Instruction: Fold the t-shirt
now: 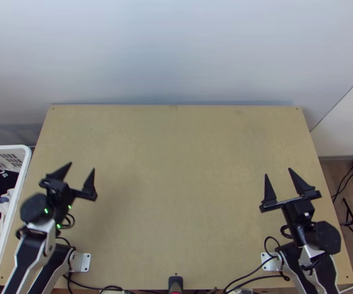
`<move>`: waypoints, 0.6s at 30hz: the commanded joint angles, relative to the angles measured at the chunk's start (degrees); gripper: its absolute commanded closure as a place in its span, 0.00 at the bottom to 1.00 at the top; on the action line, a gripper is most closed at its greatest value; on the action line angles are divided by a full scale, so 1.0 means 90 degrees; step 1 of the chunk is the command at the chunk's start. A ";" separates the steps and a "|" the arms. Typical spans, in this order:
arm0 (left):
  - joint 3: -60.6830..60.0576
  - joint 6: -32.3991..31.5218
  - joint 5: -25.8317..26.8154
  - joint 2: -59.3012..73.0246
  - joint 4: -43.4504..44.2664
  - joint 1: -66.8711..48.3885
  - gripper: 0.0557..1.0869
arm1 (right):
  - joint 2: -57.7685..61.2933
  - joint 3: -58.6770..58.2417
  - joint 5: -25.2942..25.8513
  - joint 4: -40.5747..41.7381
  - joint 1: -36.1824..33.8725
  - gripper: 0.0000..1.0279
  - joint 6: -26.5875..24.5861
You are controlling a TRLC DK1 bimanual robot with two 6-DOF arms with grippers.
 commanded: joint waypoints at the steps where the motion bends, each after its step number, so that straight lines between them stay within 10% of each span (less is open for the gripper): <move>1: 0.1985 -0.0034 0.0048 0.1703 -0.1279 0.0915 0.04 | 0.1569 0.1330 0.0077 -0.0730 -0.0044 0.10 0.0352; 9: 0.3440 -0.0483 0.2050 0.3734 -0.3867 0.4655 0.04 | 0.4664 0.4123 -0.0011 -0.3064 -0.0327 0.04 0.1397; 18: 0.4085 0.2388 0.1855 0.4545 -0.3789 0.7106 0.05 | 0.5826 0.6027 -0.0059 -0.4177 -0.0581 0.04 0.2119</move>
